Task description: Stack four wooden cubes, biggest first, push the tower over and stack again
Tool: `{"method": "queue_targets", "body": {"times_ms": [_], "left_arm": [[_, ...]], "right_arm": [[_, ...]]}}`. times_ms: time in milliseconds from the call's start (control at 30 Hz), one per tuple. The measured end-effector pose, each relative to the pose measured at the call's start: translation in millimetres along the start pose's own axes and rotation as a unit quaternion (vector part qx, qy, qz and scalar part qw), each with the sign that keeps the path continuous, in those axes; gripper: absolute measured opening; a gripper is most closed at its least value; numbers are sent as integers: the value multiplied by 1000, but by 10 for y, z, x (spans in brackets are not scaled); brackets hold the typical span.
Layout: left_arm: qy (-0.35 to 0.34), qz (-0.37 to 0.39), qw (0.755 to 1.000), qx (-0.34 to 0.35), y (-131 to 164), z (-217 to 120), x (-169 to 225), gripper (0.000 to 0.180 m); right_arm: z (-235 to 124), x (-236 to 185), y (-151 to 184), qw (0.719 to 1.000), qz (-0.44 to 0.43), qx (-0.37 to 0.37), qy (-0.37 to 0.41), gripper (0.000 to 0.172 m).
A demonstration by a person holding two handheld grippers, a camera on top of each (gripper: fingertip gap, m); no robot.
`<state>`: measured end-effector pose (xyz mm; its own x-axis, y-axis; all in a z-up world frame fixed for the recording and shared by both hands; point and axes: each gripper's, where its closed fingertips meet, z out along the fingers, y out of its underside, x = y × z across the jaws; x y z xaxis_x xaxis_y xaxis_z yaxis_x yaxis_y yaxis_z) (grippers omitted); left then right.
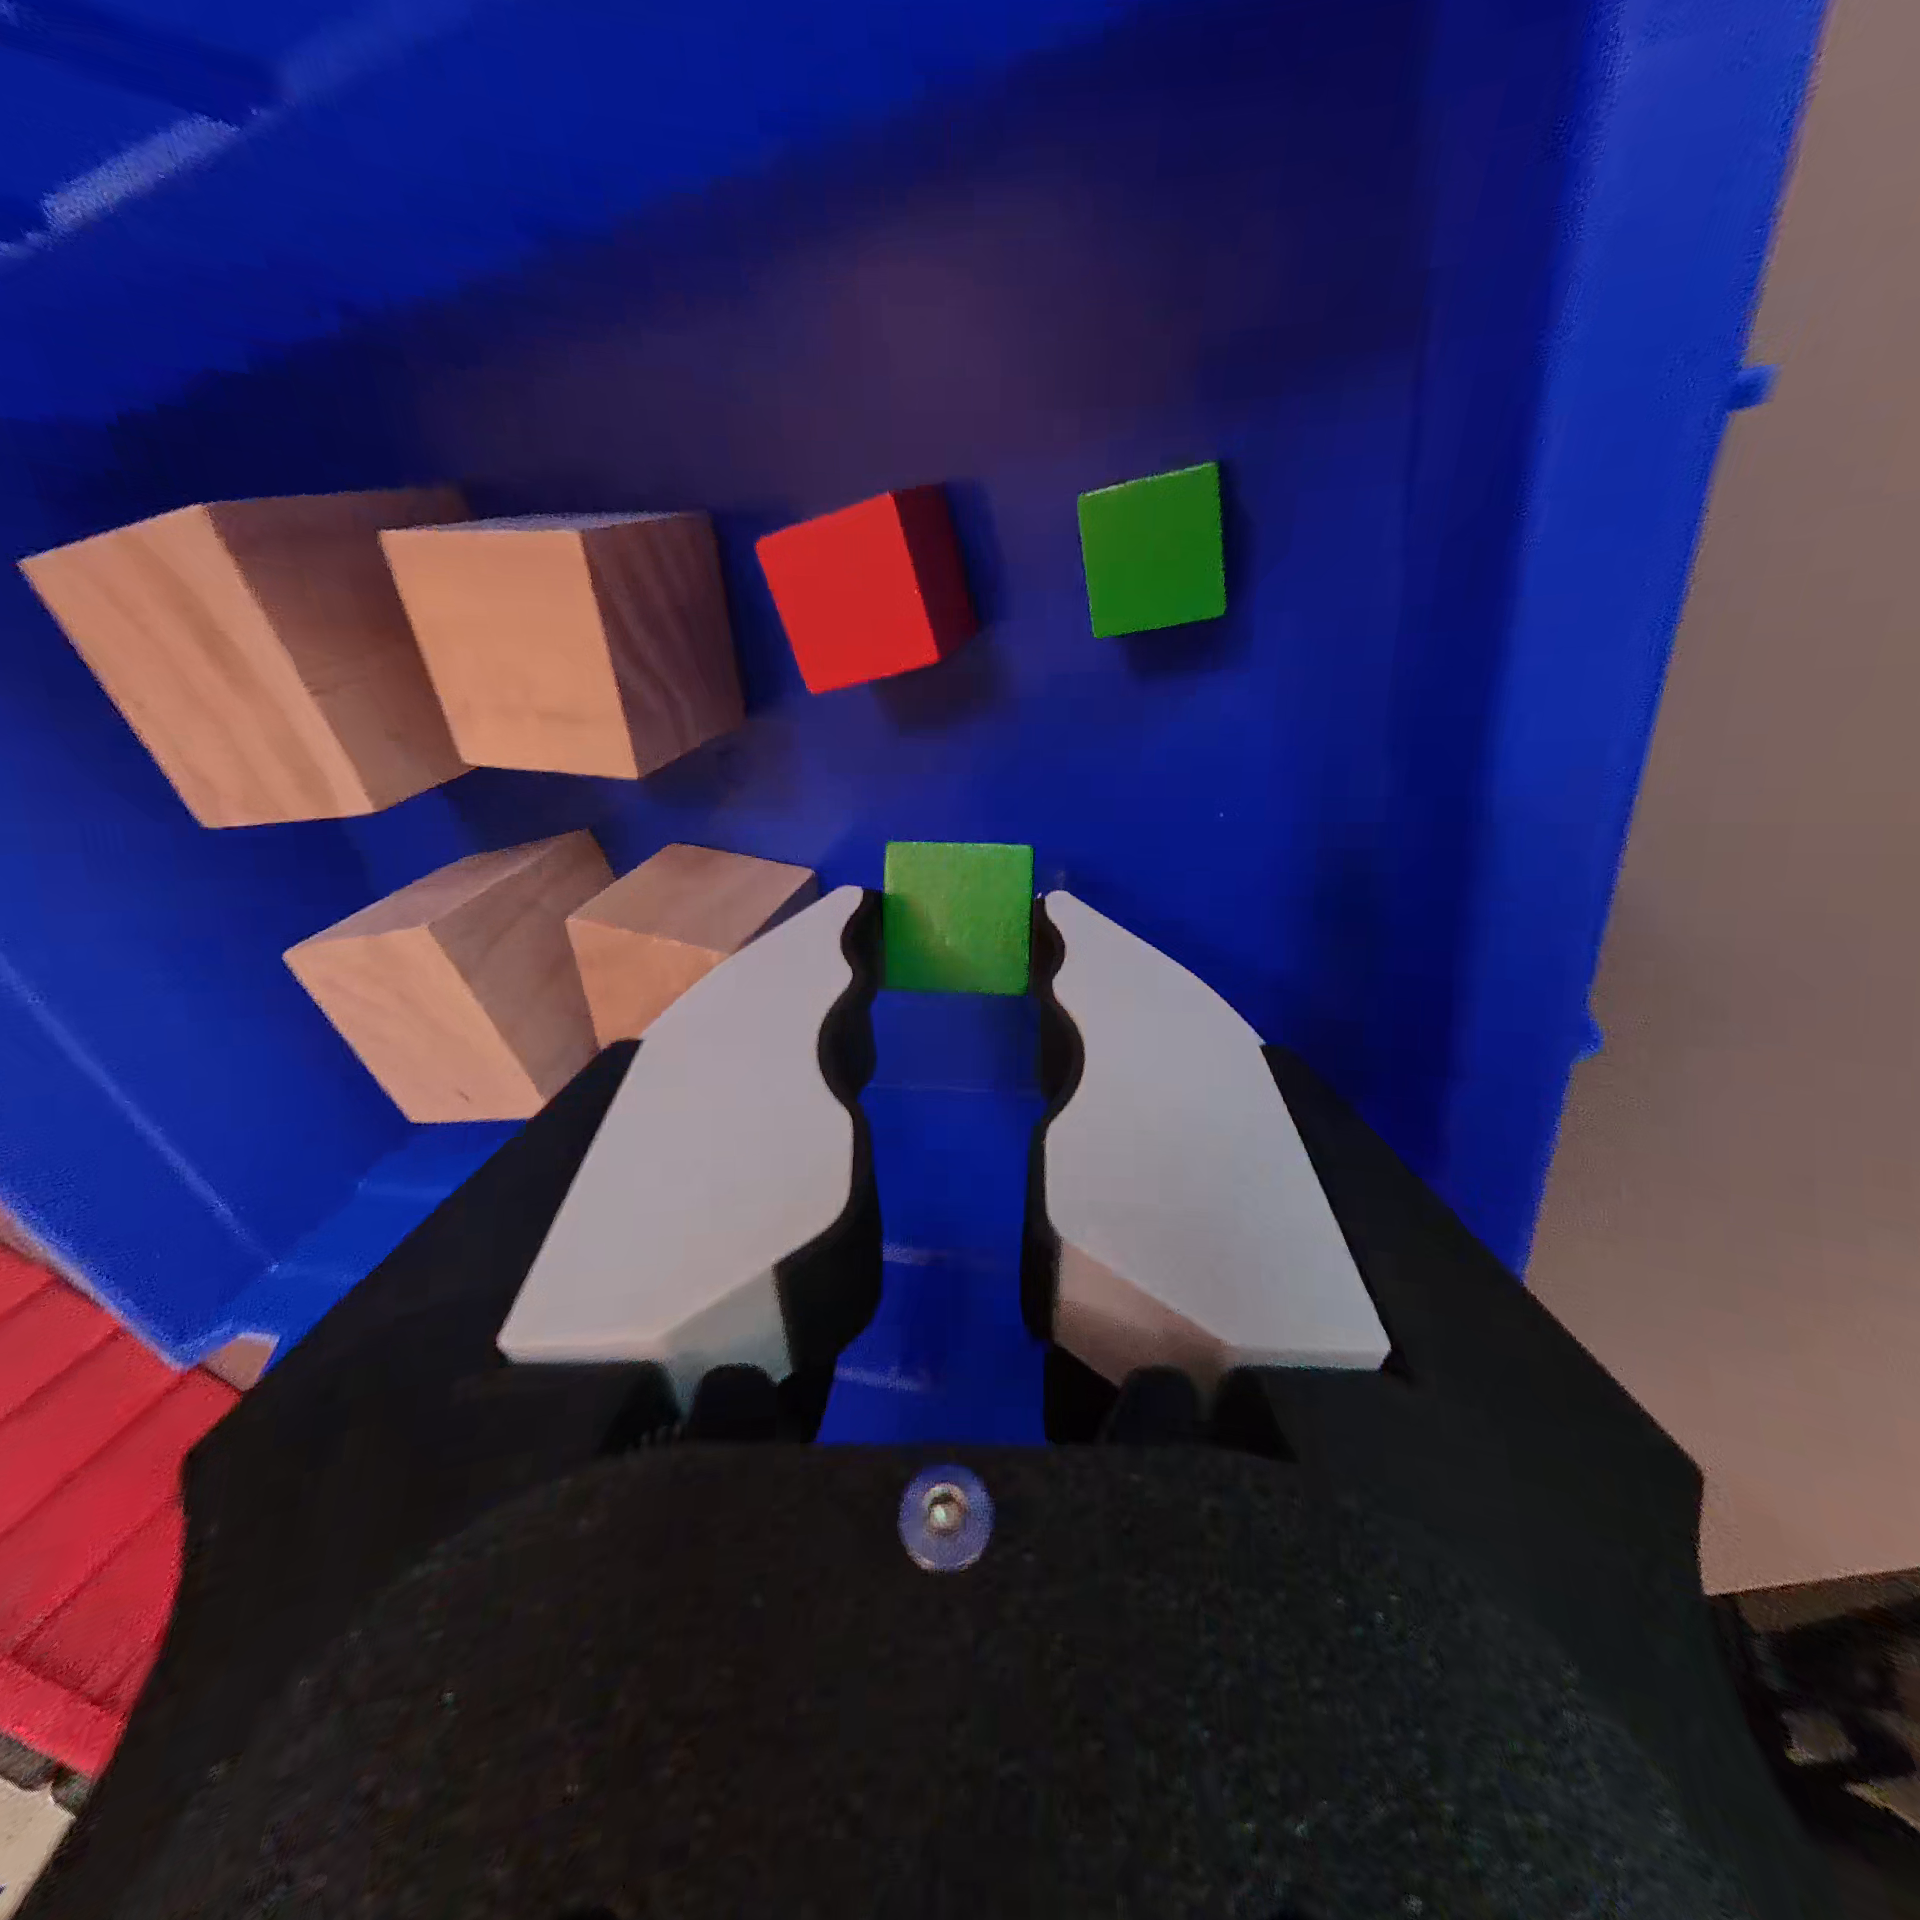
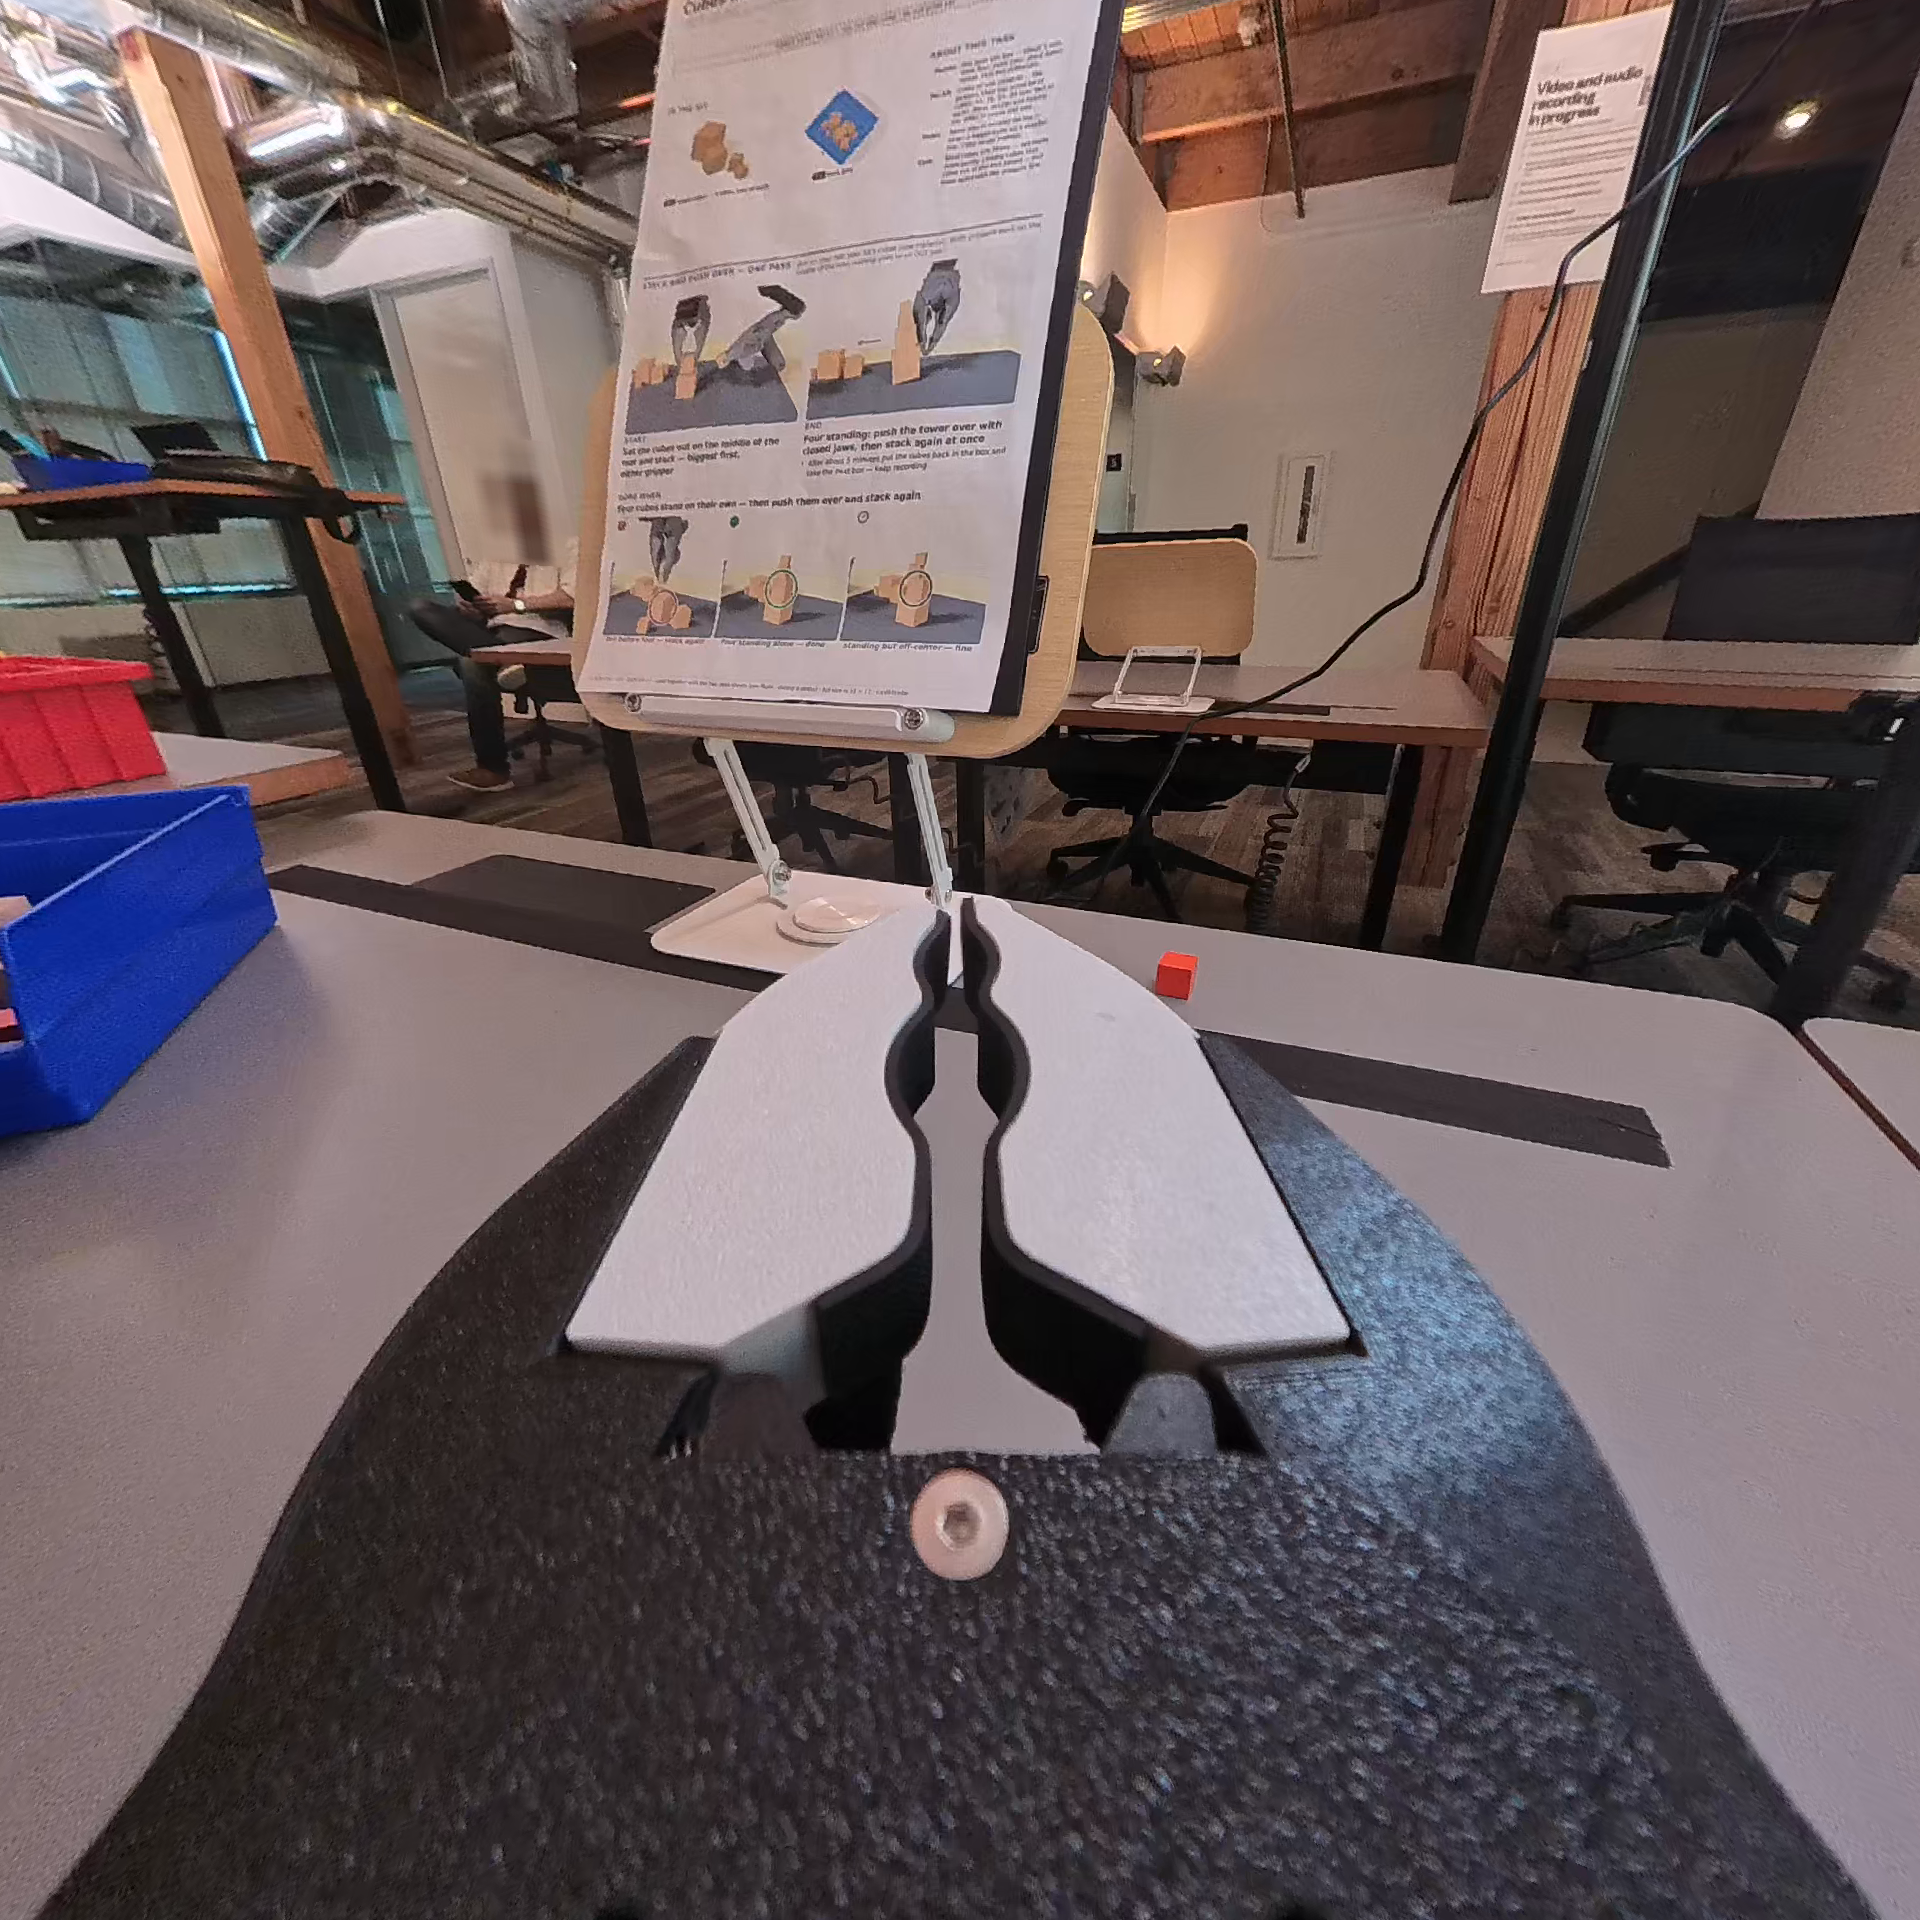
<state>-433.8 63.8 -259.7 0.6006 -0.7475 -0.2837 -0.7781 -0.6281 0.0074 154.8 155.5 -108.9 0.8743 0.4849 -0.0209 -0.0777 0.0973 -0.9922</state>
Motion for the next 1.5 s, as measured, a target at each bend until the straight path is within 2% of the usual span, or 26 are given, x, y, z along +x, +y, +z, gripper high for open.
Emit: {"method": "queue_targets", "body": {"times_ms": [100,200,467,567,667,767,833,1000,1100,1233,1333,1500], "left_arm": [[13,11,1000,-24,40,151,-7,28],[23,1,1000,-14,25,162,-53,27],[36,-16,997,-72,274,219,-69,28],[37,-17,995,-89,311,238,-72,38],[38,-24,995,-85,283,111,-132,47],[1,-17,998,-52,134,-186,-308,46],[-20,-12,999,-22,-70,-423,-386,47],[-68,35,992,97,-1020,-972,-293,45],[-98,37,972,211,-1626,-1221,-152,40],[-98,-32,913,394,-2142,-1428,71,30],[-77,-114,865,483,-2247,-1346,162,18],[-75,-202,797,565,-2164,-1221,290,2]], "right_arm": [[-9,19,-6,1000,1,1,2,2],[-10,33,-7,1000,3,2,3,2],[-4,16,-4,1000,2,0,0,2],[-2,31,22,1000,2,-4,3,2],[-10,53,18,1000,4,-2,6,2],[-13,59,5,1000,5,-1,7,2],[-13,59,-5,1000,3,0,7,2],[-21,70,5,1000,2,-2,11,2],[-5,104,52,1000,3,-12,17,5],[157,252,207,998,-3,-48,43,16],[444,393,418,993,12,-103,51,33],[1191,708,929,977,-5,-204,62,49]]}}
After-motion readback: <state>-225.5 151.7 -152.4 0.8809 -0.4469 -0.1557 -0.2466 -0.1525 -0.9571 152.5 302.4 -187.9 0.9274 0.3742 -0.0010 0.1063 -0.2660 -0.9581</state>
